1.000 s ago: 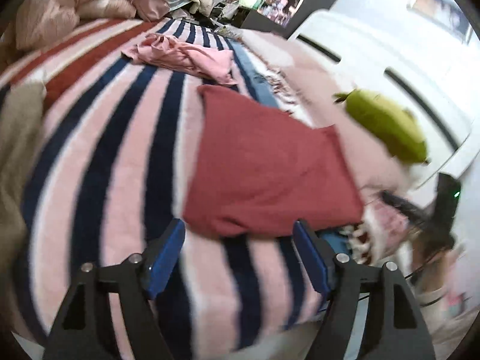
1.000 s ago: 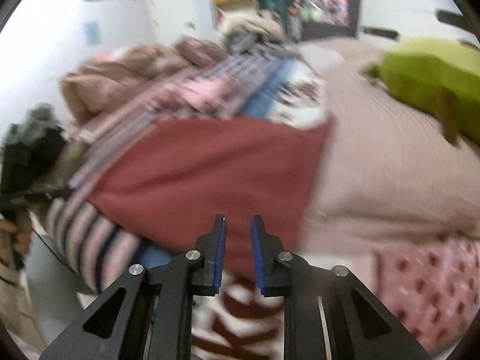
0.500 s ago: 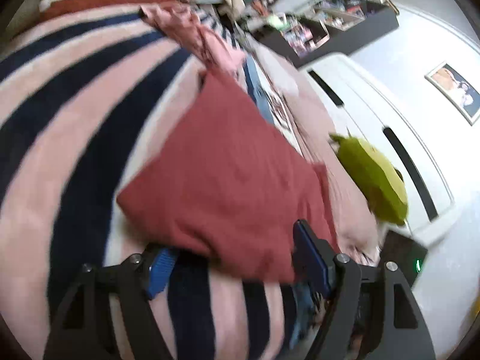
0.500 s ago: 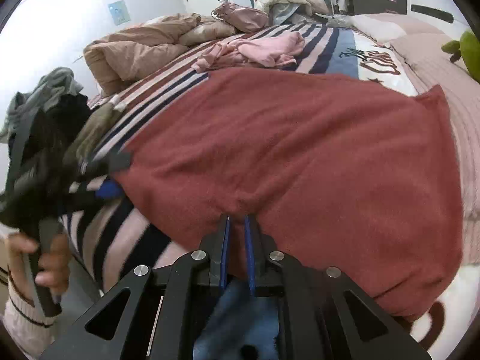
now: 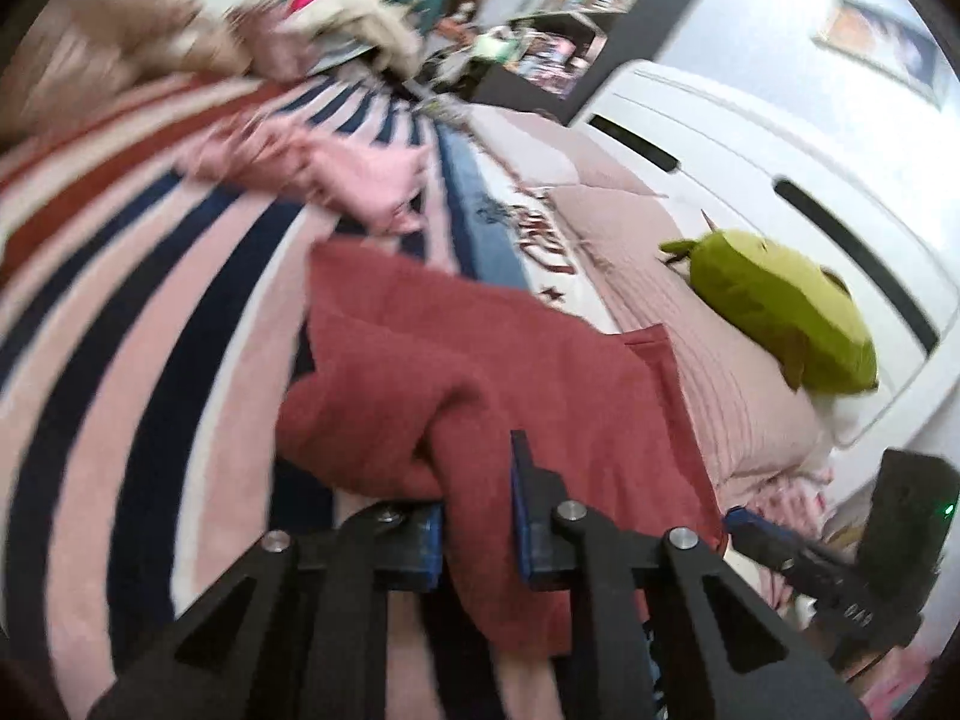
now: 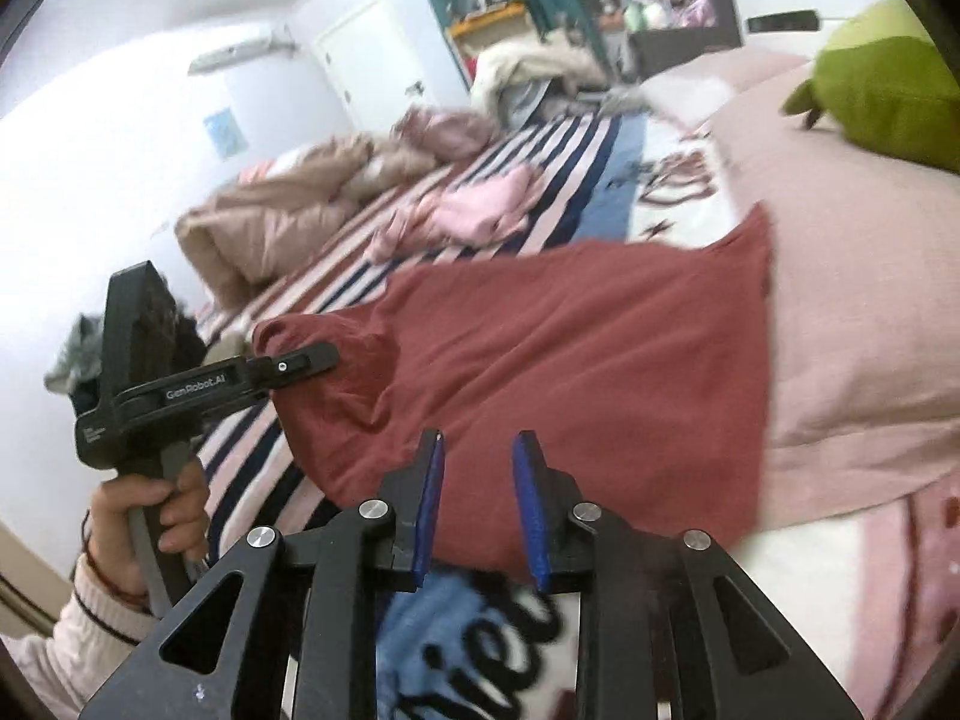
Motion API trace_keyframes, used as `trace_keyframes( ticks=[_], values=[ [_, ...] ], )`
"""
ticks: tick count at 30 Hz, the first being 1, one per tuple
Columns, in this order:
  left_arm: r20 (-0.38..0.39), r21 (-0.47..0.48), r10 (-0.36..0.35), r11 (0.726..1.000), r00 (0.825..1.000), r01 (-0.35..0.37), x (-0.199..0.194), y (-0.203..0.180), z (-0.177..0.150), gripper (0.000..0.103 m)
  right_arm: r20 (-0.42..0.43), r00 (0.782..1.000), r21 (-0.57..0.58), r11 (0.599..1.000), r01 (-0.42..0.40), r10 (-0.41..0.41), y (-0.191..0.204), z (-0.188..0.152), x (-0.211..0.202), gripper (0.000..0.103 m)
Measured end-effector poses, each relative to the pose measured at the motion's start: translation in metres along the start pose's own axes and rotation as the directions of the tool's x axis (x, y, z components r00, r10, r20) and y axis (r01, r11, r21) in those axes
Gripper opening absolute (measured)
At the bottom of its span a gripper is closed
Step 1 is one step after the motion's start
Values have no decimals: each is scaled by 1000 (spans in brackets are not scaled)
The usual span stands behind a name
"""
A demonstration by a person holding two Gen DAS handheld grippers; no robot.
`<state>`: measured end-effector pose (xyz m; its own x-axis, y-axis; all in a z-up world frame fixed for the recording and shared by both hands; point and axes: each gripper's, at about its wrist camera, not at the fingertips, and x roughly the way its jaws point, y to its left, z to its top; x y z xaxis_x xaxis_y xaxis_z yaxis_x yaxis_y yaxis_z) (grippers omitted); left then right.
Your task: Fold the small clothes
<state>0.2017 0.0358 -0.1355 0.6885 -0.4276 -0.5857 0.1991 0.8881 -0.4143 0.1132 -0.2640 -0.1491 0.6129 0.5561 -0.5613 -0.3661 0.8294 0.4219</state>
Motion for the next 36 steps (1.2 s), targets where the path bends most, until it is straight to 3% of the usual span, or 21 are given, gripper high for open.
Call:
trace_keyframes(
  ticks=[2,5,6,8,9,11,13,15,17,19,21,25,28,30,33,35,36],
  values=[
    [-15,84,-42,996,999,43,4,-26,5,9,29,999,27,999,-16,15,-11,-4,-17,20],
    [-67,204,-134,968,989,145,19,-76,4,6,55,998,47,999,-8,5,-27,-8,-37,20],
    [-102,243,-172,951,980,192,29,-96,0,2,61,998,54,999,-1,-2,-33,-11,-43,20],
    [-195,250,-258,920,946,302,50,-123,-9,2,78,997,82,997,12,-18,-46,-16,-56,20],
    [-257,271,-224,917,940,292,66,-137,-16,2,86,996,97,995,19,-28,-52,-18,-61,20],
    [-290,351,-95,915,952,199,80,-150,-29,3,99,994,121,992,40,-53,-66,-24,-75,20],
    [-279,315,-108,929,954,197,73,-137,-31,10,104,991,134,989,65,-80,-76,-30,-86,20],
    [-237,257,-102,952,966,164,52,-118,-31,55,93,991,138,987,84,-98,-83,-33,-89,26],
    [-153,183,-99,975,983,127,20,-92,-28,62,93,990,148,985,88,-103,-88,-33,-88,26],
    [-111,102,-89,990,990,100,-4,-68,-26,66,94,994,157,986,48,-63,-87,-30,-79,26],
    [-72,2,-53,999,996,54,-27,-40,-28,78,87,996,148,989,7,-20,-81,-30,-70,28],
    [-67,-80,-6,997,998,1,-40,0,-37,82,47,997,71,996,-60,57,-49,-19,-35,28],
    [-102,-120,-63,992,993,51,-22,9,-39,82,-1,996,46,995,-94,94,-27,-13,-3,19],
    [-119,-73,-63,996,991,55,-3,-2,-38,83,-24,995,34,995,-98,98,-15,-11,12,19],
    [-144,50,83,996,986,-77,34,-18,-30,83,-41,995,25,996,-87,88,-6,-10,24,19],
    [-139,50,135,990,981,-129,52,-18,-27,83,-55,996,32,997,-70,72,-6,-12,29,19],
    [-127,30,127,992,984,-124,56,-17,-26,79,-64,996,36,998,-56,58,-7,-13,31,19]
  ],
)
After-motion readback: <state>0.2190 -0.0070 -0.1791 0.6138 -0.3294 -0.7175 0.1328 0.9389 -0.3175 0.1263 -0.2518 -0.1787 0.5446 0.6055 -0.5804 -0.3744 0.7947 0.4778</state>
